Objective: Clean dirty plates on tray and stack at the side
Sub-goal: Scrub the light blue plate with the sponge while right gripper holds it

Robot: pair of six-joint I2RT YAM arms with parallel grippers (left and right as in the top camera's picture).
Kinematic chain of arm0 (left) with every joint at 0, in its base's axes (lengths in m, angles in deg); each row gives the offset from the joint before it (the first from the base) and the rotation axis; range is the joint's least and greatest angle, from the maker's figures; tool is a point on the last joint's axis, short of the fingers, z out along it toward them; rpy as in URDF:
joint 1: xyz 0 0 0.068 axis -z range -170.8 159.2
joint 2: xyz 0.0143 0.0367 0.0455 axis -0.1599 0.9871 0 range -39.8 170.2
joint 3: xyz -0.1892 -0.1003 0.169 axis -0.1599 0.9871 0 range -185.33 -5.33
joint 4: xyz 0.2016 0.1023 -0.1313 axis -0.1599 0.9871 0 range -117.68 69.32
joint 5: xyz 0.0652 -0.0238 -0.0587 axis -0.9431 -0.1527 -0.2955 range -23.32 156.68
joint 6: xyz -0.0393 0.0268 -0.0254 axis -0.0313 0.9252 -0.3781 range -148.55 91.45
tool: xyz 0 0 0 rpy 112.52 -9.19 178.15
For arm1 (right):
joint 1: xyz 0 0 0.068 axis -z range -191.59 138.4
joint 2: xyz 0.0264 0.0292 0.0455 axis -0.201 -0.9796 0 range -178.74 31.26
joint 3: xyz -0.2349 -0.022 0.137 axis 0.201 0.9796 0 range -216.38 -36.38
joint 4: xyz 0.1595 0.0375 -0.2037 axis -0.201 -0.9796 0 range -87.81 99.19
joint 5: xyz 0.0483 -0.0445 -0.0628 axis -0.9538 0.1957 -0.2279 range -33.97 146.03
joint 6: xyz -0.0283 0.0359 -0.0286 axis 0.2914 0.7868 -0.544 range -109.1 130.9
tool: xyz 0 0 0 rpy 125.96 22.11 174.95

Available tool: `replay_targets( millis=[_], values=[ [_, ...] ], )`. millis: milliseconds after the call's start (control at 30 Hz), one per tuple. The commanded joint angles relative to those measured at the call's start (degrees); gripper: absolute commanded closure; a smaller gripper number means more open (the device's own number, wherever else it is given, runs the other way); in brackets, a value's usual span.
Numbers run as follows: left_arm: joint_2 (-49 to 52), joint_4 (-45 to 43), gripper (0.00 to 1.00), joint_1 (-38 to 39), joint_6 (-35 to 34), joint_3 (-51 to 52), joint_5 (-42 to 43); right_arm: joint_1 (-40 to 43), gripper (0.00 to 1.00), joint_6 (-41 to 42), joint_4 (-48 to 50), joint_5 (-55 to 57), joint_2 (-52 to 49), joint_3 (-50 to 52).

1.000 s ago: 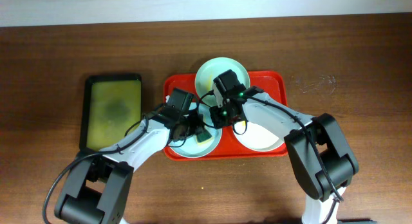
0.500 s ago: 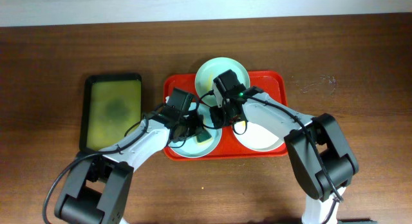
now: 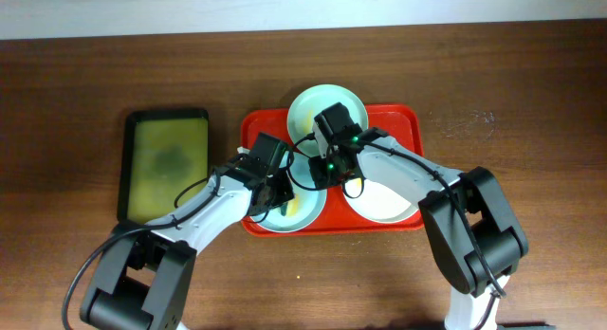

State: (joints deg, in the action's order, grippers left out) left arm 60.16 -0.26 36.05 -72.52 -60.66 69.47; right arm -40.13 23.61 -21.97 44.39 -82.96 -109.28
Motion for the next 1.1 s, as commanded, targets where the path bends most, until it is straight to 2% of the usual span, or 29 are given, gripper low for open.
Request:
replay_targets(
  millis=[0, 100, 133, 167, 200, 233, 333, 367, 467, 500, 633, 733, 800, 833, 1067],
  values=[
    [0.7, 1.4, 1.0, -0.5, 0.5, 0.1, -5.5, -0.3, 0.96, -0.2, -0.1, 1.2, -1.7, 1.1],
    [0.7, 1.4, 1.0, -0.5, 0.5, -0.6, -4.0, -0.3, 0.96, -0.2, -0.1, 1.2, -1.7, 1.1],
    [0.7, 1.4, 0.93, -0.5, 0.5, -0.8, -3.4, -0.3, 0.96, -0.2, -0.1, 1.2, -1.7, 1.1],
    [0.7, 1.4, 0.7, -0.5, 0.5, -0.8, -3.4, -0.3, 0.96, -0.2, -0.1, 1.2, -1.7, 1.1],
    [0.7, 1.4, 0.4, -0.5, 0.5, -0.8, -3.4, -0.3, 0.96, -0.2, -0.1, 1.2, -1.7, 1.1],
    [0.7, 1.5, 0.33, -0.5, 0.5, -0.8, -3.4, -0.3, 0.96, -0.2, -0.1, 1.2, -1.7, 1.1],
    [0.8, 1.8, 0.26, -0.4, 0.5, -0.8, -3.1, -0.3, 0.96, -0.2, -0.1, 1.2, -1.7, 1.1],
    [0.8, 1.8, 0.26, -0.4, 0.5, -0.8, -2.9, -0.3, 0.96, -0.2, -0.1, 1.2, -1.7, 1.1],
    [0.8, 1.7, 0.34, -0.4, 0.5, -0.8, -2.5, -0.3, 0.96, -0.2, -0.1, 1.2, -1.7, 1.1],
    [0.8, 1.5, 0.41, -0.4, 0.5, -0.8, -1.7, -0.3, 0.96, -0.2, -0.1, 1.2, -1.7, 1.1],
    [0.8, -0.4, 0.5, -0.4, 0.5, -0.8, 2.8, -0.3, 0.96, -0.2, -0.1, 1.2, -1.7, 1.1],
    [0.8, -0.8, 0.65, -0.4, 0.5, -0.8, 3.5, -0.3, 0.96, -0.2, -0.1, 1.2, -1.7, 1.1],
    [0.8, -0.9, 0.67, -0.4, 0.5, -0.8, 3.5, -0.3, 0.96, -0.2, -0.1, 1.2, -1.7, 1.1],
    [0.8, -1.0, 0.74, -0.4, 0.5, -0.8, 3.5, -0.3, 0.96, -0.2, -0.1, 1.2, -1.7, 1.1],
    [0.7, -1.5, 0.73, -0.4, 0.5, -1.0, 6.4, -0.3, 0.96, -0.2, -0.1, 1.2, -1.7, 1.1]
  ],
)
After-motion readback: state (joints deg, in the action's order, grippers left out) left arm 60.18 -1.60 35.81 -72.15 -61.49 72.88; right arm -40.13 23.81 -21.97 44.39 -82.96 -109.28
